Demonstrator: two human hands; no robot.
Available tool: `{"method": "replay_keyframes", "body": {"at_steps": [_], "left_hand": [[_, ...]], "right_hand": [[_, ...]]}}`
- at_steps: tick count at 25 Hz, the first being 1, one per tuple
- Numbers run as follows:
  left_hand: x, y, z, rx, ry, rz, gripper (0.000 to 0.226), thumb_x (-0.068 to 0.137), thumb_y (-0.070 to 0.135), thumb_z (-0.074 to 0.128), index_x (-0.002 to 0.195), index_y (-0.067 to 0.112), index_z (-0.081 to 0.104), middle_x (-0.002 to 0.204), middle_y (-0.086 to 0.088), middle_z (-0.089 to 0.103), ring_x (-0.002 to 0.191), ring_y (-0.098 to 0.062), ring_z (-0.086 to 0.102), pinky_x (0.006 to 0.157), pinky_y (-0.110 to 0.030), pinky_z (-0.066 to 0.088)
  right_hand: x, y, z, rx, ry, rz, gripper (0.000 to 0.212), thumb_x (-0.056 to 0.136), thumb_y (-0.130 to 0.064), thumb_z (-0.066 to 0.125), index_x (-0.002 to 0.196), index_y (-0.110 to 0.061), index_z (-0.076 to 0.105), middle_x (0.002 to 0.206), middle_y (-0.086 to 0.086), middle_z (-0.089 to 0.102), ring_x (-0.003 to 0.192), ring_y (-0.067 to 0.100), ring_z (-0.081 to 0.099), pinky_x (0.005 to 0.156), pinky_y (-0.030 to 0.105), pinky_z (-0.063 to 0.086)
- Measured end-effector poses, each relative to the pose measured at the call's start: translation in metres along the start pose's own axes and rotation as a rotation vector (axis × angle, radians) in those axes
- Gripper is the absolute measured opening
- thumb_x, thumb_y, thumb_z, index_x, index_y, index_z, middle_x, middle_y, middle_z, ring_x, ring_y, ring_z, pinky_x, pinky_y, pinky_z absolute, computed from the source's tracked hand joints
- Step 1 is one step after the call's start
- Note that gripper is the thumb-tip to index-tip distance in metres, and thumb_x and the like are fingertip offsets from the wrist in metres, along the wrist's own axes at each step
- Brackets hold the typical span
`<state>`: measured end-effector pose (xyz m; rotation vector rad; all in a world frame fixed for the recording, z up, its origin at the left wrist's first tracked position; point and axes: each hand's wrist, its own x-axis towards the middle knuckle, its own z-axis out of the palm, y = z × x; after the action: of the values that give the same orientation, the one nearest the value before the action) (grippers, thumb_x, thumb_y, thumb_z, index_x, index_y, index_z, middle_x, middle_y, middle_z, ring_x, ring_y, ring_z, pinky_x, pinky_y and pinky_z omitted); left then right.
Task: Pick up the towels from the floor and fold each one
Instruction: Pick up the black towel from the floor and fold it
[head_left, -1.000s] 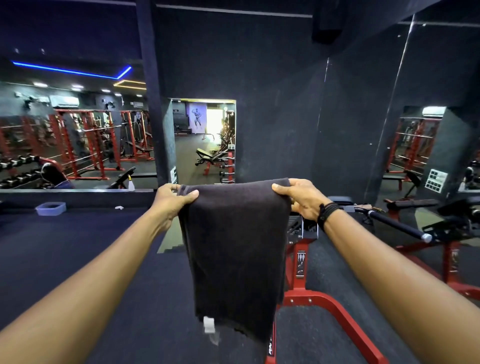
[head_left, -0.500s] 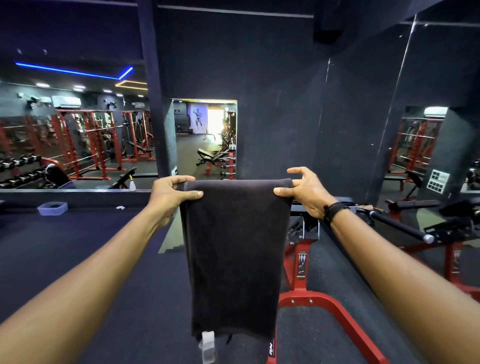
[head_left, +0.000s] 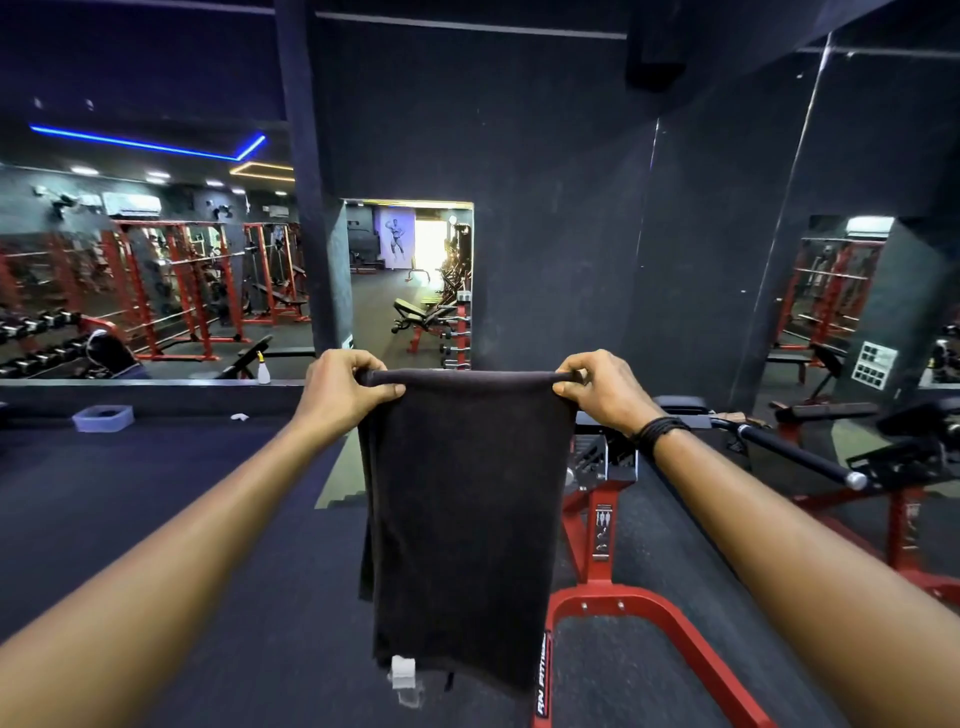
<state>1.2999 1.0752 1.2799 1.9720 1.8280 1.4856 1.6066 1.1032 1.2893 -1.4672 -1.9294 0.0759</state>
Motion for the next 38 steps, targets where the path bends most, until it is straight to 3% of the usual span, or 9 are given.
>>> {"method": "replay_keyframes", "body": {"at_steps": [3, 7, 12, 16, 23, 28, 31, 35, 38], "left_hand": [[0.006, -0.003, -0.006, 0.160, -0.094, 0.064, 0.020, 0.068, 0.031, 0.085, 0.069, 0.020, 0.068, 0.074, -0.007, 0.061, 0.073, -0.016, 0.057, 0.064, -0.026, 0.035], [0.006, 0.009, -0.014, 0.204, -0.686, -0.129, 0.026, 0.073, 0.027, 0.082, 0.062, 0.016, 0.061, 0.057, 0.001, 0.055, 0.047, -0.004, 0.050, 0.047, -0.010, 0.038], [0.034, 0.049, -0.032, -0.766, -0.332, -0.177, 0.052, 0.057, 0.040, 0.085, 0.102, 0.022, 0.065, 0.096, 0.003, 0.073, 0.088, -0.014, 0.069, 0.070, -0.025, 0.055], [-0.006, 0.019, -0.012, -0.536, -0.663, -0.342, 0.093, 0.016, 0.053, 0.093, 0.100, 0.021, 0.069, 0.097, 0.006, 0.075, 0.083, -0.003, 0.071, 0.062, -0.017, 0.055], [-0.026, -0.020, 0.000, -0.744, -0.707, -0.469, 0.086, 0.039, 0.043, 0.095, 0.113, 0.008, 0.067, 0.112, -0.011, 0.070, 0.100, -0.022, 0.067, 0.083, -0.035, 0.056], [-0.042, -0.020, 0.017, -0.825, -0.356, -0.494, 0.041, 0.069, -0.007, 0.075, 0.108, 0.001, 0.063, 0.107, -0.017, 0.070, 0.097, -0.024, 0.067, 0.083, -0.028, 0.057], [-0.034, -0.019, 0.024, -0.776, -0.082, -0.528, 0.055, 0.065, -0.009, 0.079, 0.113, 0.005, 0.054, 0.105, -0.014, 0.063, 0.098, -0.025, 0.061, 0.089, -0.035, 0.052], [-0.031, -0.012, 0.019, -0.777, -0.184, -0.417, 0.075, 0.060, -0.011, 0.081, 0.127, 0.006, 0.053, 0.109, -0.010, 0.065, 0.099, -0.020, 0.063, 0.087, -0.027, 0.053], [-0.028, -0.008, 0.009, -0.547, -0.165, -0.292, 0.049, 0.056, -0.001, 0.087, 0.101, 0.009, 0.070, 0.092, -0.009, 0.068, 0.085, -0.018, 0.061, 0.070, -0.018, 0.054]], "right_hand": [[-0.001, 0.004, 0.001, 0.035, -0.026, 0.006, 0.006, 0.086, -0.017, 0.067, 0.086, -0.012, 0.070, 0.088, 0.009, 0.056, 0.083, 0.020, 0.054, 0.071, 0.022, 0.036], [-0.003, 0.012, -0.006, 0.004, -0.373, 0.008, 0.008, 0.086, -0.016, 0.069, 0.080, -0.013, 0.066, 0.077, 0.008, 0.067, 0.072, 0.017, 0.060, 0.074, 0.040, 0.052], [0.026, -0.020, -0.062, 0.898, -0.292, 0.107, 0.020, 0.083, -0.026, 0.068, 0.099, -0.020, 0.059, 0.084, -0.008, 0.070, 0.071, 0.003, 0.064, 0.068, 0.025, 0.055], [-0.018, 0.003, -0.003, 0.865, -0.687, 0.251, 0.042, 0.070, -0.019, 0.073, 0.109, -0.007, 0.064, 0.102, 0.007, 0.073, 0.088, 0.017, 0.071, 0.069, 0.029, 0.058], [-0.015, 0.015, 0.028, 1.154, -0.260, 0.481, 0.018, 0.093, -0.016, 0.059, 0.108, -0.006, 0.063, 0.090, 0.007, 0.072, 0.076, 0.013, 0.069, 0.063, 0.024, 0.057], [-0.025, 0.018, 0.017, 0.960, -0.411, 0.415, 0.028, 0.084, 0.003, 0.066, 0.111, -0.003, 0.064, 0.099, 0.011, 0.072, 0.079, 0.016, 0.071, 0.064, 0.026, 0.058], [-0.024, 0.004, 0.014, 0.992, -0.265, 0.417, 0.029, 0.083, 0.006, 0.067, 0.110, -0.001, 0.060, 0.101, 0.017, 0.069, 0.072, 0.015, 0.070, 0.061, 0.025, 0.058], [-0.012, 0.013, 0.010, 0.918, -0.288, 0.274, 0.092, 0.061, 0.002, 0.085, 0.135, -0.023, 0.036, 0.119, 0.021, 0.061, 0.105, 0.027, 0.063, 0.091, 0.040, 0.054], [-0.007, 0.015, 0.002, 0.687, -0.274, 0.179, 0.086, 0.057, 0.000, 0.088, 0.132, -0.014, 0.049, 0.106, 0.014, 0.064, 0.098, 0.022, 0.063, 0.091, 0.042, 0.054]]}}
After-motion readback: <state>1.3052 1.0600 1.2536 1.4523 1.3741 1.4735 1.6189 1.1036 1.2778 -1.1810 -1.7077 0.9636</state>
